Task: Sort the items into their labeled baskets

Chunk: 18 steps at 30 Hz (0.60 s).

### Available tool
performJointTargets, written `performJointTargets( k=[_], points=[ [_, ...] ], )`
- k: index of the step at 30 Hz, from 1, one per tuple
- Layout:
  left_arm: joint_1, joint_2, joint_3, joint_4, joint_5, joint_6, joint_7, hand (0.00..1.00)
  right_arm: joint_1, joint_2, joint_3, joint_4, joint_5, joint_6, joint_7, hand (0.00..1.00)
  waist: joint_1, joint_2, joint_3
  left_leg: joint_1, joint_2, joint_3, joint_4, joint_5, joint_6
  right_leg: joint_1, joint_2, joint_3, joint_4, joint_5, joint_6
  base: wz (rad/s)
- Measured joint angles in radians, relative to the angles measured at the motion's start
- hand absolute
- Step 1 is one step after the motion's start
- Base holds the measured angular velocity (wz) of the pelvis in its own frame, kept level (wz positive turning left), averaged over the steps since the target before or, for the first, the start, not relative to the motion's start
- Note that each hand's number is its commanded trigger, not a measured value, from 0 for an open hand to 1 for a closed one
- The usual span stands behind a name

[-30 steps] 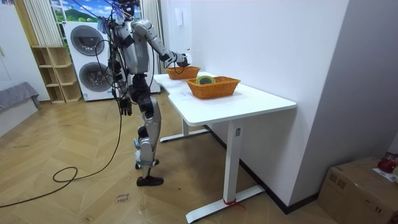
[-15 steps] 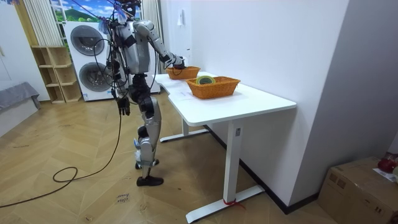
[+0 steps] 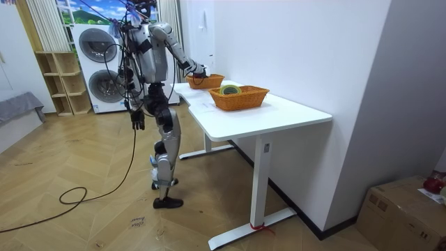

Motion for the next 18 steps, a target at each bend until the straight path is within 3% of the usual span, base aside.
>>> performJointTargets(
  k=[4,7,8,18],
  points=[
    [0.0,0.0,0.0,0.0,0.0,0.0,0.0,0.0,0.0,0.005,0.006,0.003,-0.01,0.0,-0.002,1.0,0.002,0.0,-0.0001,0.002,0.0,0.001,0.0,0.0,0.0,0.001,0.0,0.001,0.0,0.0,0.0,0.0],
    [0.001,0.0,0.0,0.0,0.0,0.0,0.001,0.0,0.0,0.017,0.006,0.003,-0.027,0.0,-0.01,0.33,0.001,0.0,-0.0002,0.001,0.001,0.002,0.0,0.0,0.0,0.0,0.0,0.002,0.0,0.0,0.0,0.0],
    [0.001,0.0,0.0,0.0,0.0,0.0,0.001,0.0,0.0,0.023,0.007,0.006,-0.04,0.0,-0.011,0.0,0.001,-0.001,-0.0004,0.001,0.001,0.002,0.0,0.0,0.0,-0.001,0.0,0.002,0.0,0.0,0.0,0.0],
    [0.003,0.0,-0.001,0.0,0.0,0.0,0.002,0.0,0.0,0.034,0.014,0.015,-0.099,0.0,-0.011,0.0,0.001,-0.004,-0.0028,-0.001,0.0,0.002,-0.001,0.0,0.0,-0.003,0.0,0.002,0.0,0.0,0.0,0.0]
  ],
)
